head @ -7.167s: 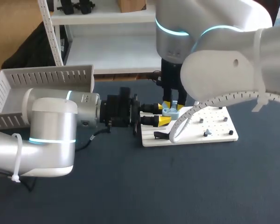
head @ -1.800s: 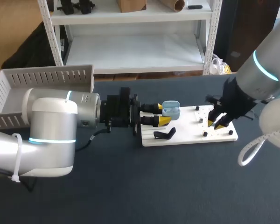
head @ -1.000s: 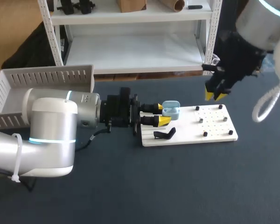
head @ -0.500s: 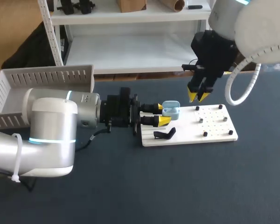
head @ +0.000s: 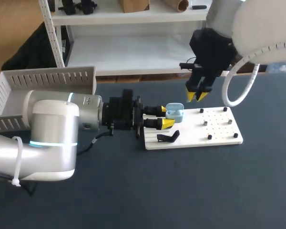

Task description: Pick up each earbud case from the left stands, insert the matching earbuds, close the lid, and place the case in the box.

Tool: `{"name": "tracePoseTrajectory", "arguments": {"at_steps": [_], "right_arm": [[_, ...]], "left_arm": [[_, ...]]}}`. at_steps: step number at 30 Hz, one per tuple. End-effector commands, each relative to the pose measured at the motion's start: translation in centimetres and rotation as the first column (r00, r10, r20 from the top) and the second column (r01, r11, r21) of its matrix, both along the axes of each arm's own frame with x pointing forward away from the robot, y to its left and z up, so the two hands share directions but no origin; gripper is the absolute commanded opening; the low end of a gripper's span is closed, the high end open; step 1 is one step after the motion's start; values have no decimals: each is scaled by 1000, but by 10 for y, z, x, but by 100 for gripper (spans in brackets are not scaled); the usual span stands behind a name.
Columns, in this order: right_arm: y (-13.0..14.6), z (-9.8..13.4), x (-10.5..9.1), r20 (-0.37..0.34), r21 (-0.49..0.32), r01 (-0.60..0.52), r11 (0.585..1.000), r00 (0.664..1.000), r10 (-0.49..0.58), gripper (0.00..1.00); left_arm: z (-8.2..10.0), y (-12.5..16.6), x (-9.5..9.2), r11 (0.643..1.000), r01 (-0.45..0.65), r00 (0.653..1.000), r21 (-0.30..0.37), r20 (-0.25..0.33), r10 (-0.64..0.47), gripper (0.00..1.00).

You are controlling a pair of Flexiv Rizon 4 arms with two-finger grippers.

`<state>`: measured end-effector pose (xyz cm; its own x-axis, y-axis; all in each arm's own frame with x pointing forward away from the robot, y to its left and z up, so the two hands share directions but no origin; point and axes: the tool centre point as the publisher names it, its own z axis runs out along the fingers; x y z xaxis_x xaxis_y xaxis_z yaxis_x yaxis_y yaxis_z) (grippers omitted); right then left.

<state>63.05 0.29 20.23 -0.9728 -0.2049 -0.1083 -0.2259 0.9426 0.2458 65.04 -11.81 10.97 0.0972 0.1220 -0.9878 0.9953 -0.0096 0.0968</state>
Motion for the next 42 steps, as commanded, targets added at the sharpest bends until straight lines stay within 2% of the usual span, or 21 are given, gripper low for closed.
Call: {"name": "tracePoseTrajectory", "arguments": {"at_steps": [1,9,20,42], "right_arm": [[11,-1,-14,64,14,10,1000,998,-11,0],[31,-3,-15,70,40,3,999,998,-6,0],[44,-17,-17,55,22,10,1000,998,-11,0],[52,-28,-10,54,35,8,999,998,-10,0]], "left_arm": [[-1,0,-1,1000,-5,1000,-3,2,5,0],[-1,0,-1,1000,-5,1000,-3,2,5,0],[-1,0,-1,1000,-5,1000,-3,2,5,0],[-1,0,-1,1000,-5,1000,-3,2,5,0]]}}
